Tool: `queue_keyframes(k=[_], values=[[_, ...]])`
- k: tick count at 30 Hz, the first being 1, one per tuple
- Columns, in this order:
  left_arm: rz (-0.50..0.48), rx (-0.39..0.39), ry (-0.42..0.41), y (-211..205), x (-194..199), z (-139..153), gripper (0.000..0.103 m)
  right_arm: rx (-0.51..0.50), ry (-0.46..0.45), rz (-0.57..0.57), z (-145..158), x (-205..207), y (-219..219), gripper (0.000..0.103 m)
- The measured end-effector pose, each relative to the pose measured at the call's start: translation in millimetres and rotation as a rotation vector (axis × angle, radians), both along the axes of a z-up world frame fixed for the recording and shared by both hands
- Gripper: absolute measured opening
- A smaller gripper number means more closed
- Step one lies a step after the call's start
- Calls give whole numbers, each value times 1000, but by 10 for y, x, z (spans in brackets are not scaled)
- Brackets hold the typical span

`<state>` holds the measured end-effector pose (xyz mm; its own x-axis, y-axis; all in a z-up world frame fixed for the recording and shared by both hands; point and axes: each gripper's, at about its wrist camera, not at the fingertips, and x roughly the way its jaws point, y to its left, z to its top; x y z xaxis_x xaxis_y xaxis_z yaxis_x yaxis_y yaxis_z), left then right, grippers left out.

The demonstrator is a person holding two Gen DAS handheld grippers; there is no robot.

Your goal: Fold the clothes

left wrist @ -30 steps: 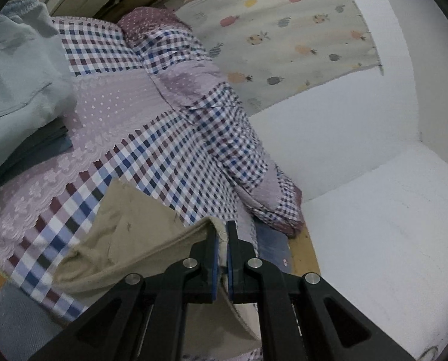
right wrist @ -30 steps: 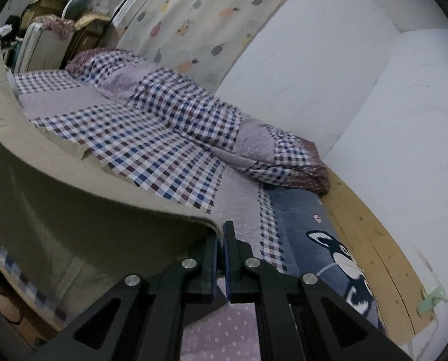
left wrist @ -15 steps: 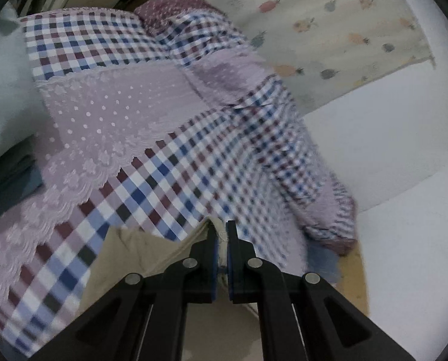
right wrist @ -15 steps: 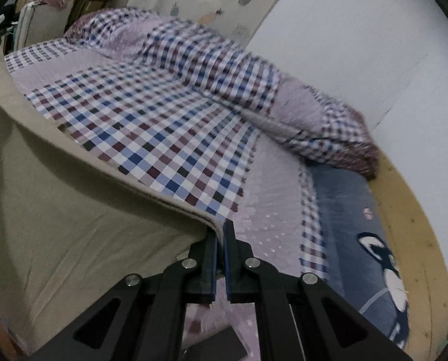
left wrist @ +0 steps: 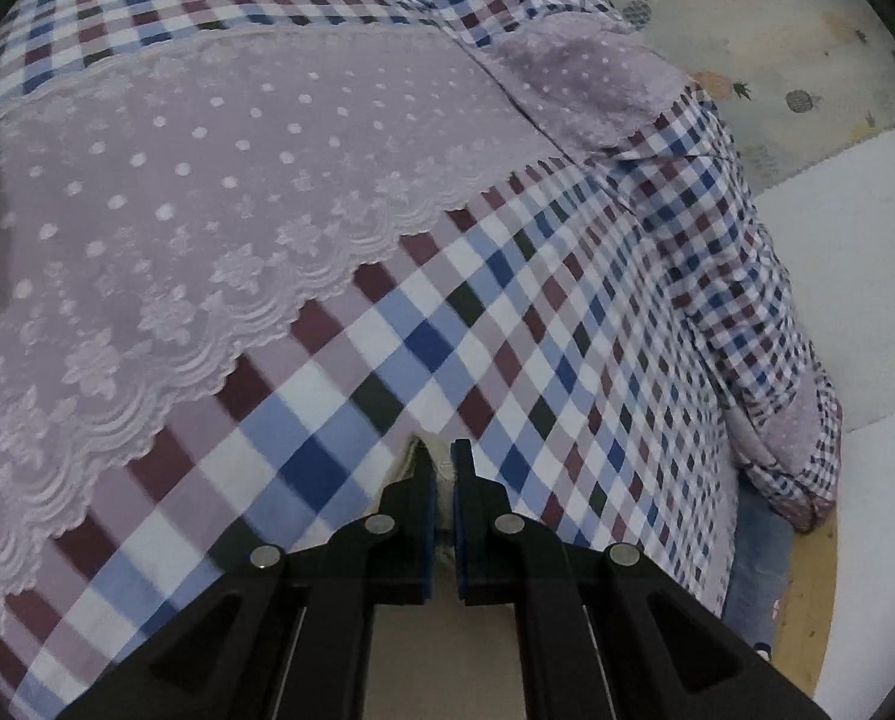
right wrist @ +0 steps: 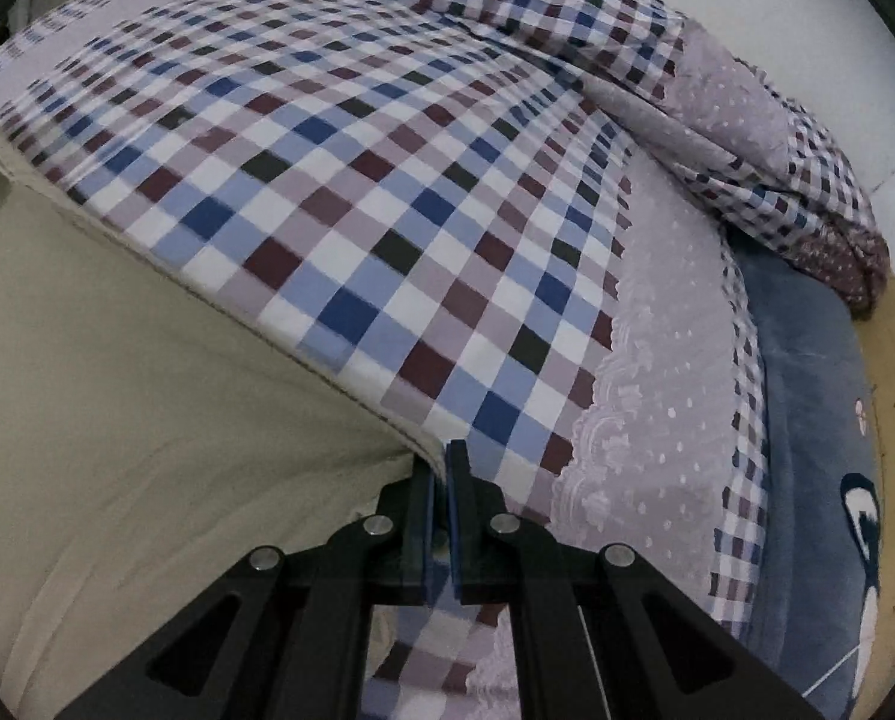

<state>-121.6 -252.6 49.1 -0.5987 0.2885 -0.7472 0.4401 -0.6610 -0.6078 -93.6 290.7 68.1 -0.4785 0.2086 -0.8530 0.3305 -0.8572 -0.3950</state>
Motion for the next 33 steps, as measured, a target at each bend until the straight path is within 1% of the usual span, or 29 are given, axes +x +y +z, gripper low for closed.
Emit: queue_keyframes(k=[1, 3, 5, 6, 8, 9, 10, 11, 12, 13, 14, 15, 16, 17, 19, 20, 22, 24, 25, 28, 31, 33], values=[[-4, -7, 7, 12, -31, 8, 3, -2, 7, -1, -8, -32, 11, 1], [-18, -27, 10, 40, -113, -2, 3, -2, -10, -8, -108, -118, 12, 1], [-35, -47, -12, 49, -230, -94, 3, -2, -28, -16, -214, -206, 12, 1], [-56, -46, -35, 51, -299, -186, 3, -12, -50, -30, -283, -248, 31, 3], [-96, -20, -75, 37, -413, -379, 3, -34, -97, -62, -424, -332, 75, 14], [-110, 6, -86, 10, -434, -452, 3, -49, -86, -88, -432, -349, 128, 28], [-114, 30, -76, -27, -425, -474, 4, -64, -71, -116, -432, -362, 184, 44], [-113, 61, -47, -81, -388, -470, 8, -79, -39, -152, -404, -356, 260, 53], [-110, 95, -4, -145, -331, -446, 11, -97, -15, -181, -372, -330, 330, 63], [-104, 115, 36, -200, -272, -409, 33, -115, 8, -208, -339, -303, 398, 65], [-87, 120, 82, -269, -187, -354, 62, -133, 31, -236, -307, -275, 466, 66], [-68, 118, 130, -344, -83, -291, 74, -152, 41, -250, -285, -240, 511, 66], [-57, 116, 170, -396, 5, -239, 82, -150, 48, -254, -271, -203, 519, 67], [-52, 113, 200, -447, 101, -191, 82, -145, 55, -256, -257, -165, 523, 68], [-74, 89, 221, -529, 329, -112, 82, -109, 82, -249, -221, -77, 494, 72], [-99, 48, 223, -525, 479, -78, 82, -101, 90, -250, -206, -41, 488, 73], [-150, -34, 226, -518, 780, -11, 82, -127, 91, -257, -155, 24, 487, 75], [-200, -109, 227, -499, 1079, 47, 82, -222, 88, -286, -65, 97, 580, 75], [-220, -128, 222, -469, 1236, 55, 82, -271, 86, -301, -18, 134, 629, 76], [-252, -172, 211, -416, 1714, 66, 82, -487, 33, -382, 108, 321, 860, 78], [-267, -195, 199, -357, 2065, 80, 82, -570, 25, -410, 216, 580, 987, 79], [-266, -200, 211, -323, 2237, 136, 82, -595, 52, -420, 311, 898, 1064, 79]])
